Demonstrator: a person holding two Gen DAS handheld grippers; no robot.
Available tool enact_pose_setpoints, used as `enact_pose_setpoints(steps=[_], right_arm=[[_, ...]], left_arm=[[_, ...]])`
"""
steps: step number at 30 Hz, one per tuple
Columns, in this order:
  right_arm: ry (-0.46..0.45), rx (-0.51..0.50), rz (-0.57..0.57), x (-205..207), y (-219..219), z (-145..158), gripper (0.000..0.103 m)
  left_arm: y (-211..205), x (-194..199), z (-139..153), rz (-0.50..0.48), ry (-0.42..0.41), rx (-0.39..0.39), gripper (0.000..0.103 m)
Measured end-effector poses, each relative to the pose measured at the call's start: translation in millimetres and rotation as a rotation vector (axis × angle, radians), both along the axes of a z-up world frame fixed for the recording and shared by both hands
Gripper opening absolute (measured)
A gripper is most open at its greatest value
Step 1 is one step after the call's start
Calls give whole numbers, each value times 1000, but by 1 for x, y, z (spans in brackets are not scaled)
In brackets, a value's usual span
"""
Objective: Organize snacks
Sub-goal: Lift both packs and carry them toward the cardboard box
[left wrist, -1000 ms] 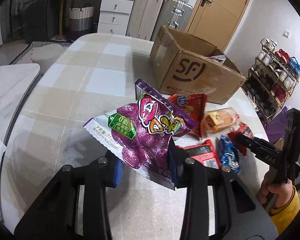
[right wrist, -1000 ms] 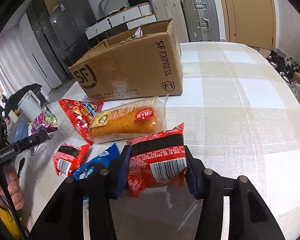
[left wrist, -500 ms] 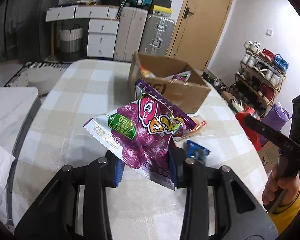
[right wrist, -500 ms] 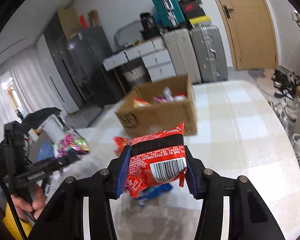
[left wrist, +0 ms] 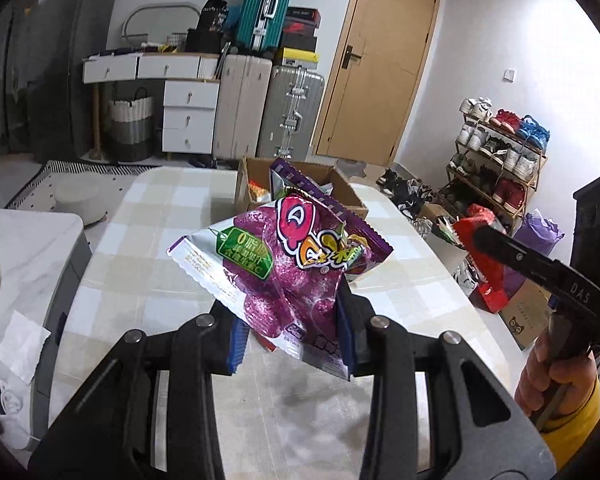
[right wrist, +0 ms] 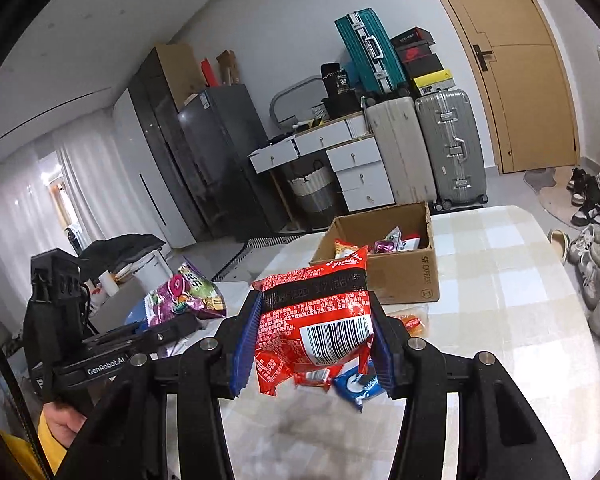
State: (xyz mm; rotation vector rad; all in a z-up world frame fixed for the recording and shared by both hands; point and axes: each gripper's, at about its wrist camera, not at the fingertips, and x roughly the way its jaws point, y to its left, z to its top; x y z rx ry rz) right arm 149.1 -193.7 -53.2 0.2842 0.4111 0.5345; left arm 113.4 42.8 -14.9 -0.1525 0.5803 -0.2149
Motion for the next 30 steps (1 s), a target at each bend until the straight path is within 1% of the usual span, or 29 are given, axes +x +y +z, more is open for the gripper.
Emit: enact_pose_setpoints(steps=[3,6,8,11,15,19,21,28,30], right_arm=[[-5,1,9,-10,3,3,49],[-5,-11,4,-12,5,6,50],[12,-23,-17,-8,6,7,50],[38,2,-24,-3,1,9,50],[23,-11,-29,1,1,19,50],[-17,-43,-13,10,7,33,50],[-51,-67,-7,15,11,41,50],[-121,-73,-11,45,7,64,50],[-159,-110,-46,60,7,69,50]], left_arm=[[-4,-16,11,-3,-15,-1,33],[-4,-29,21,-6,-30,-5,33],[-4,-37,28,-11,-42,-7,33],[-3,-48,38,-16,-56,4,33],[-5,-49,49,-22,-63,5,33],[-10,-38,58,-50,-71,10,33],[-9,-27,62,-50,-72,7,33],[-9,17,82,-29,-92,21,33],[-10,30,85,-8,-92,30,33]])
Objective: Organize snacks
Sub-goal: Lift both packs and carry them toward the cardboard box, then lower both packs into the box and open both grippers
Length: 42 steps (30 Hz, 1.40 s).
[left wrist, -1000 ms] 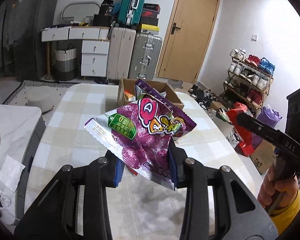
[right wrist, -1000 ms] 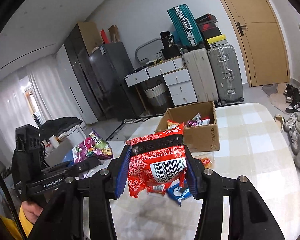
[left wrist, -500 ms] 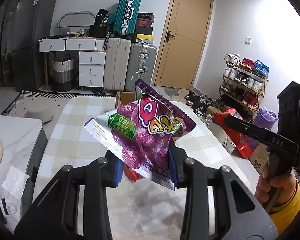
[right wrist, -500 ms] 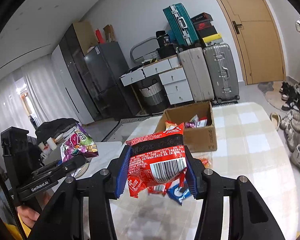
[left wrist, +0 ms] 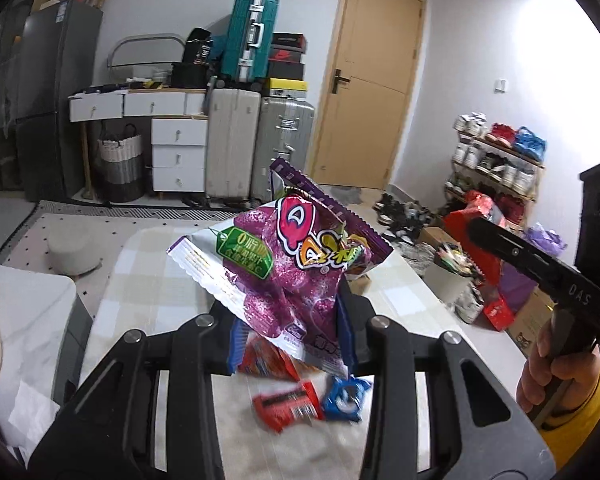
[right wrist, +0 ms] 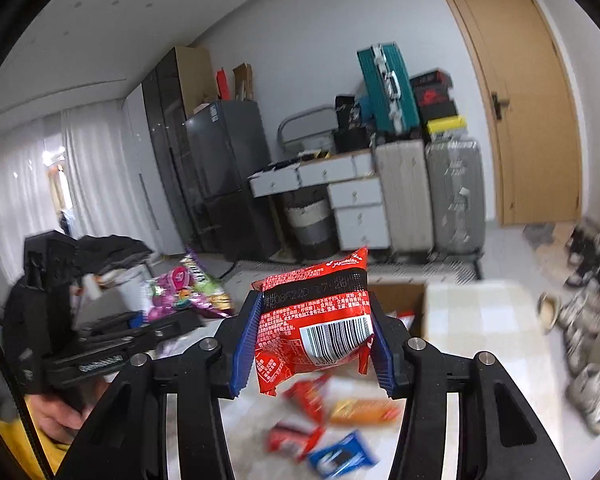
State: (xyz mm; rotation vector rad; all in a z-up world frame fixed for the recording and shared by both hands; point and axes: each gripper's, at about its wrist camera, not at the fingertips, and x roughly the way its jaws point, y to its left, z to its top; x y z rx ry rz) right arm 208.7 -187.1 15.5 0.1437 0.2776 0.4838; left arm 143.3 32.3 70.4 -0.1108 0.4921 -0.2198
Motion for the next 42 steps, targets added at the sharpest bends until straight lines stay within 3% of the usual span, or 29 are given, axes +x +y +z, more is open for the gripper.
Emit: enact_pose_setpoints(steps=[8,12,16,25,34,42], right_arm=[[52,5,19,73,-5,9,50],[85,-7,31,112,3,13,50],[92,-50,-12,153,12,11,50],[272,-49,-1,242,18,-37,50],[355,-47,-4,295,18,-70,50],[368,-98,-11,306,26,-89,50]], left_arm=[[-20,86,-1,5,57,46,33],[-36,145,-17,-7,126,71,33],[-38,202,-39,16,174,40,33],[-39,324,-83,30,292,36,33],[-61,389,-123,5,402,80,33],[-75,420,-151,-7,454,97,33]])
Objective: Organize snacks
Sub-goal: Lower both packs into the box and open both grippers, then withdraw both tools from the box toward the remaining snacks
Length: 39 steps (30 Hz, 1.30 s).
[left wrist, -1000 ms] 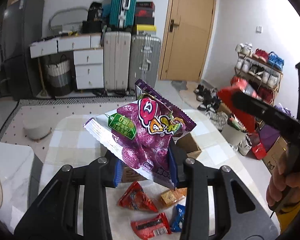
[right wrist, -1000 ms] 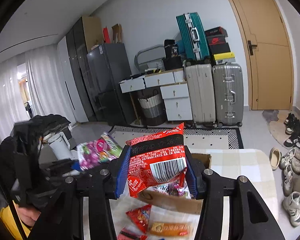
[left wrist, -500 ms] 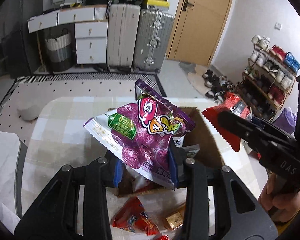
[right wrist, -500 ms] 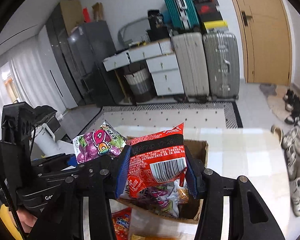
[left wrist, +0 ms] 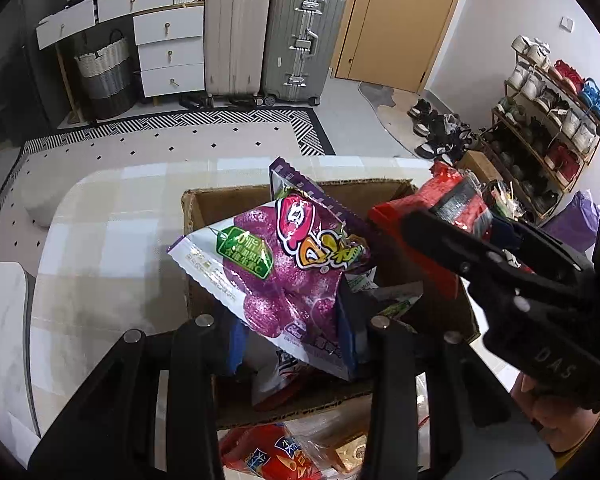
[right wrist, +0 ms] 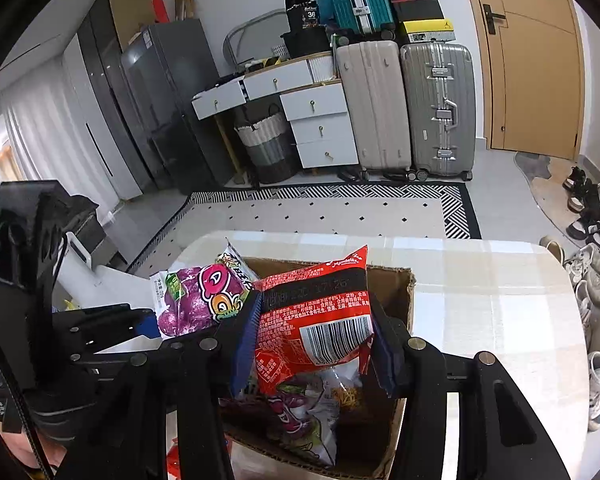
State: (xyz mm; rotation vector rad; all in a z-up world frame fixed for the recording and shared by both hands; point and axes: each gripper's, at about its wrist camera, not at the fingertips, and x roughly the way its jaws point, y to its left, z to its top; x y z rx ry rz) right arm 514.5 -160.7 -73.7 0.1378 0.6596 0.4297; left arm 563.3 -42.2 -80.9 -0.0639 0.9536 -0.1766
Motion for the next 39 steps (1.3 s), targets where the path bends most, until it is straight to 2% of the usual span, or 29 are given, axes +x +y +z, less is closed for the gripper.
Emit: enact_pose_setpoints(steps=[8,11,13,18,24,31,36,39], right_arm=[[29,-27,-5,8,7,-10,50],[39,-49,-15,8,8,-13,50],[57,-57,-28,10,8,-17,50],[91,-49,-51,10,7,-20,51],[50,-73,-42,-6,13,-3,52],[-12,-54,-38,-39,12,29,52],[-81,-44,-24,-82,11,58,52],[-124,-32,-18,-113,10,77,53]], left_arm=[[-9,6,-16,3,10,40,34],[-8,-5,-17,20,12,71,46],[-7,-5,-21,34,26,103,59],[-5,-14,-16,23,18,104,61],[4,-47,2,26,-3,95,67],[8,-93,36,21,-61,104,67],[10,-136,66,21,-108,102,69],[13,-163,89,25,-146,103,75]])
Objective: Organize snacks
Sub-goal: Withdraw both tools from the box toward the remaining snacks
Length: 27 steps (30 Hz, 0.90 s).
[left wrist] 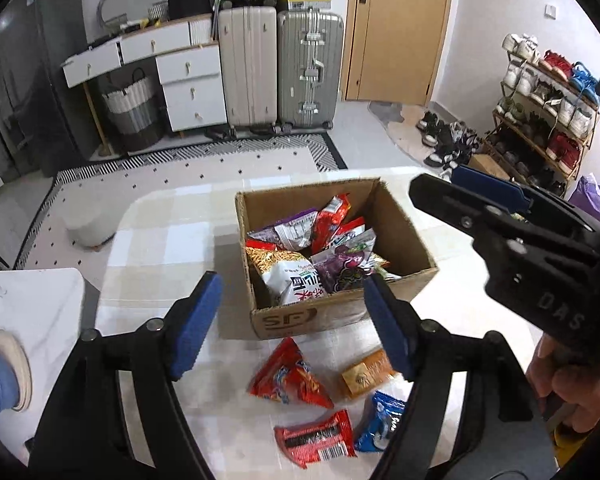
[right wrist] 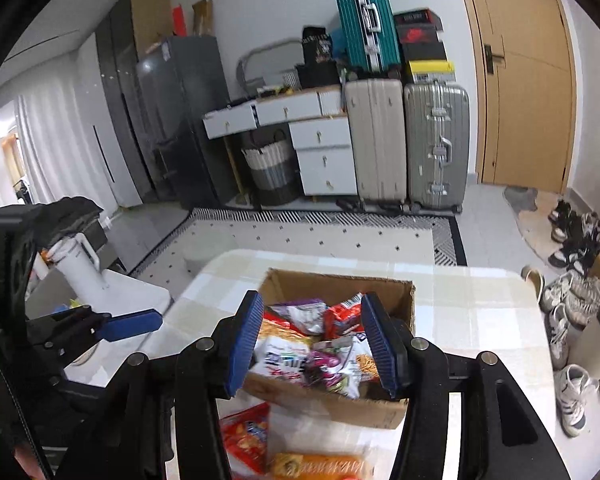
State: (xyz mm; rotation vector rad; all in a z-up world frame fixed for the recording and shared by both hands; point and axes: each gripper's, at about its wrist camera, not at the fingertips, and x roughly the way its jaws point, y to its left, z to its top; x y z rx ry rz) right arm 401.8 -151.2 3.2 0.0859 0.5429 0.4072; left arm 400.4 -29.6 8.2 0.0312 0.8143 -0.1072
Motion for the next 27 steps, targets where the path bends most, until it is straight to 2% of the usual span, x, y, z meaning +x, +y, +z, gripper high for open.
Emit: enact_pose_setpoints(steps=[5,10,13,18,24,26,27], right_arm=[[-89,23,13,-63,-6,31,66],[-196,49,26,-139,-14,49,85],[-269,58,45,-190,-17,56,90],[-410,5,-1,-263,-15,61,100],[-441,58,32,-307,-21,60,102],[-452,57,37,-320,-19,57,102],[-460,49,27,-325,-18,55,102]], left_arm=[[4,-58,43,19,-96,13,79],[12,-129,77,31,-197,-6,83],[17,-171,90,42,-245,-29,86],[32,-238,93,89,-325,-87,87],[47,-293,80,107,-353,-96,89],[51,-310,77,109,-373,-100,94],[53,-318,75,112,-391,-100,103]])
